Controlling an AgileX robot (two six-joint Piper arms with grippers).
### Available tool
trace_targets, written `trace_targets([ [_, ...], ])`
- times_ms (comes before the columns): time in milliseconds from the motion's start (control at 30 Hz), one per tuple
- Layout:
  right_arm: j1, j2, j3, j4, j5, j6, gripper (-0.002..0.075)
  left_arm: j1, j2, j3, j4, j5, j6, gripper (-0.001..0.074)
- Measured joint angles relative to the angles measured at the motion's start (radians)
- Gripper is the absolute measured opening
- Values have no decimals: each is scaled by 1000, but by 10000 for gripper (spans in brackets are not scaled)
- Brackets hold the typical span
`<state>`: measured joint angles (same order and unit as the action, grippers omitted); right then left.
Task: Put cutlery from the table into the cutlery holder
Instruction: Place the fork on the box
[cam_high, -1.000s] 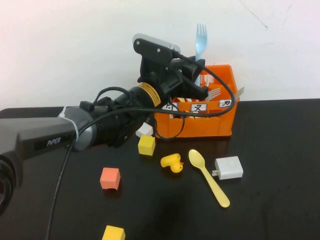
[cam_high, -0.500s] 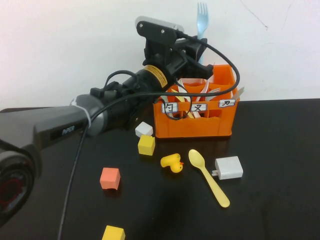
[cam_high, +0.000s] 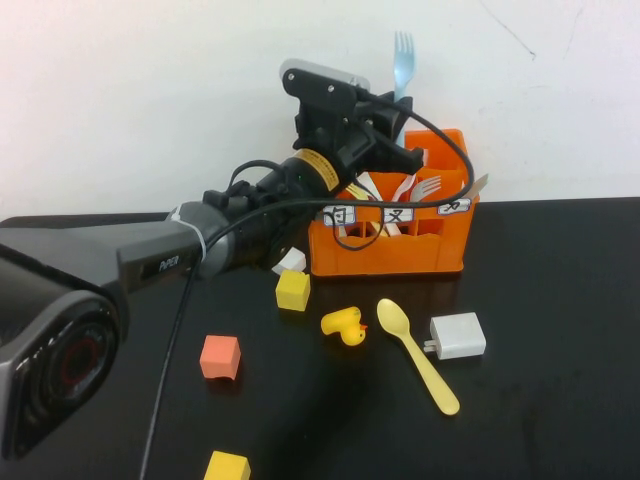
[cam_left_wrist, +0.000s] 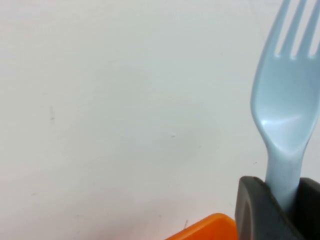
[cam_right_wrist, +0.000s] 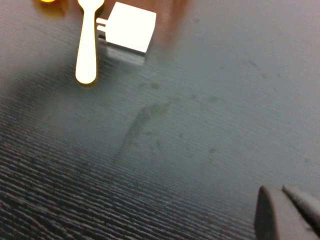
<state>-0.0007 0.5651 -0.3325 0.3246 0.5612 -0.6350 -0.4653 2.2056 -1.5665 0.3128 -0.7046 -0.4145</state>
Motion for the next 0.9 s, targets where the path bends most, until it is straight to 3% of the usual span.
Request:
trace_targets([
  [467, 0, 0, 0, 2, -15, -14, -2, 9, 70, -2, 17, 33, -30, 114],
  [700, 0, 0, 0, 2, -15, -16, -2, 9, 70, -2, 59, 34, -33, 354],
  [800, 0, 0, 0, 2, -17, -17, -2, 9, 64, -2, 57, 55, -33, 378],
  [900, 0, 0, 0, 2, -17, -17, -2, 9, 33, -2, 48, 108, 4, 353],
])
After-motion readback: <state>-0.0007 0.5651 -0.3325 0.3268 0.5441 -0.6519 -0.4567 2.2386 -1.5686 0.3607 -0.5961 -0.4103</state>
